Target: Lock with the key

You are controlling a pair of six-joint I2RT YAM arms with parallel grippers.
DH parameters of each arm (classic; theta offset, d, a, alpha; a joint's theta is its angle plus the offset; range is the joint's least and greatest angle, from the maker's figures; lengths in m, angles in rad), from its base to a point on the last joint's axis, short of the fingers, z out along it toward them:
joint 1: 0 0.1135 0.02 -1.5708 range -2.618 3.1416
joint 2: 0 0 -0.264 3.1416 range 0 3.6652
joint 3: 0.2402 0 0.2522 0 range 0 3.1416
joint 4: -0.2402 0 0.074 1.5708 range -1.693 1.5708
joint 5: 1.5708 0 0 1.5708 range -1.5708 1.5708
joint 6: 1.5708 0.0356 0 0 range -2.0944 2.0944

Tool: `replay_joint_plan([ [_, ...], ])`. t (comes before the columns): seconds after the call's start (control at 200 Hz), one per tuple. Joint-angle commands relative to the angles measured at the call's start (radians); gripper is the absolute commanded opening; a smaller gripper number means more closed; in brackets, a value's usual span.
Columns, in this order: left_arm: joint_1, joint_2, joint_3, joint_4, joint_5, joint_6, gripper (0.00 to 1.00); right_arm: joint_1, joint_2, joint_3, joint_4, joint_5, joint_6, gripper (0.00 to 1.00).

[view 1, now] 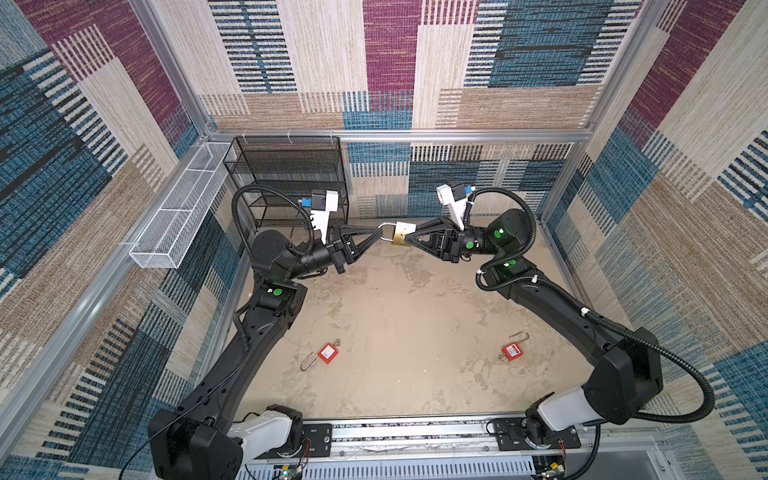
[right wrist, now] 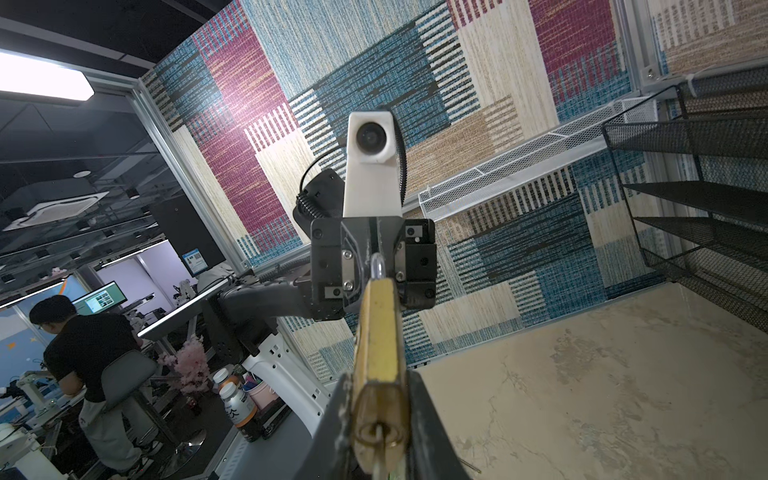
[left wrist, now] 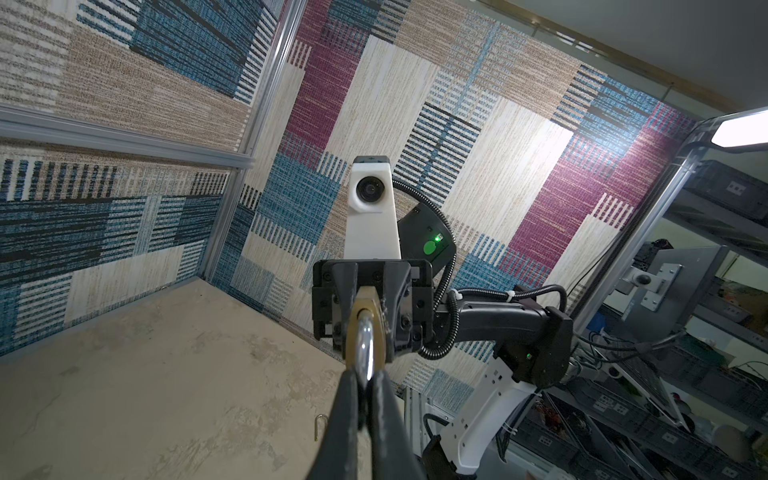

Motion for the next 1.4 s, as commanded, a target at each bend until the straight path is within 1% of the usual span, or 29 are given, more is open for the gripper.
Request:
replay_joint_plan([
  [0.0, -0.031, 0.018, -0.007, -0.038, 0.1, 0.024, 0.0, 0.016, 0.014, 0.025, 0.019, 0.012, 0.034, 0.0],
  [0.09, -0.031, 0.019, -0.006, -0.036, 0.108, 0.012, 0.0, 0.004, 0.007, 0.054, -0.053, -0.007, -0.006, 0.0],
  [0.235, -0.03, 0.016, 0.001, -0.046, 0.123, 0.009, 0.0, -0.01, -0.001, 0.075, -0.102, -0.044, -0.029, 0.0],
  [0.316, -0.03, 0.028, -0.001, -0.017, 0.132, -0.019, 0.0, -0.01, -0.001, 0.085, -0.139, -0.055, -0.05, 0.0],
  [0.391, -0.032, 0.038, -0.006, 0.033, 0.136, -0.057, 0.0, -0.011, 0.003, 0.092, -0.147, -0.065, -0.049, 0.0],
  [0.451, -0.031, 0.043, -0.004, 0.036, 0.14, -0.071, 0.0, -0.011, 0.008, 0.097, -0.15, -0.073, -0.046, 0.0],
  [0.471, -0.032, 0.045, -0.004, 0.071, 0.14, -0.072, 0.0, -0.01, 0.011, 0.098, -0.153, -0.074, -0.046, 0.0],
  [0.561, -0.035, 0.053, 0.004, 0.074, 0.143, -0.076, 0.0, -0.001, 0.022, 0.092, -0.14, -0.066, -0.04, 0.0],
  [0.651, -0.059, 0.077, 0.009, 0.072, 0.151, -0.067, 0.0, 0.051, 0.056, 0.154, -0.243, -0.025, -0.133, 0.0],
  [0.751, -0.069, 0.082, 0.007, 0.072, 0.153, -0.068, 0.0, 0.054, 0.087, 0.169, -0.231, -0.031, -0.123, 0.0],
  [0.796, -0.068, 0.068, 0.004, 0.057, 0.155, -0.048, 0.0, 0.045, 0.08, 0.154, -0.219, -0.031, -0.12, 0.0],
  [0.877, -0.066, 0.036, 0.009, -0.098, 0.154, 0.034, 0.0, 0.032, 0.073, 0.149, -0.22, -0.047, -0.112, 0.0],
  [0.947, -0.055, 0.017, 0.006, -0.153, 0.14, 0.072, 0.0, 0.026, 0.056, 0.138, -0.229, -0.042, -0.12, 0.0],
  [1.087, -0.034, 0.022, -0.013, -0.03, 0.107, -0.012, 0.0, 0.003, 0.031, 0.092, -0.219, -0.025, -0.114, 0.0],
  [1.102, -0.031, 0.023, -0.014, -0.017, 0.106, -0.021, 0.04, 0.001, 0.027, 0.086, -0.217, -0.022, -0.113, 0.0],
  [1.147, -0.03, 0.03, -0.008, 0.012, 0.104, -0.039, 0.19, -0.004, 0.019, 0.069, -0.204, -0.019, -0.105, 0.0],
  [1.207, -0.03, 0.036, -0.003, 0.034, 0.098, -0.051, 0.32, -0.008, 0.008, 0.054, -0.199, -0.012, -0.101, 0.0],
  [1.267, -0.03, 0.039, -0.002, 0.036, 0.089, -0.057, 0.39, -0.012, 0.0, 0.04, -0.194, -0.004, -0.099, 0.0],
  [1.282, -0.029, 0.04, -0.002, 0.071, 0.086, -0.057, 0.4, -0.013, -0.001, 0.037, -0.192, -0.002, -0.099, 0.0],
  [1.322, -0.03, 0.041, -0.005, 0.087, 0.077, -0.061, 0.42, -0.014, -0.007, 0.026, -0.185, 0.007, -0.096, 0.0],
  [1.392, -0.029, 0.04, -0.015, 0.116, 0.067, -0.07, 0.43, -0.013, -0.013, 0.002, -0.149, 0.024, -0.076, 0.0],
])
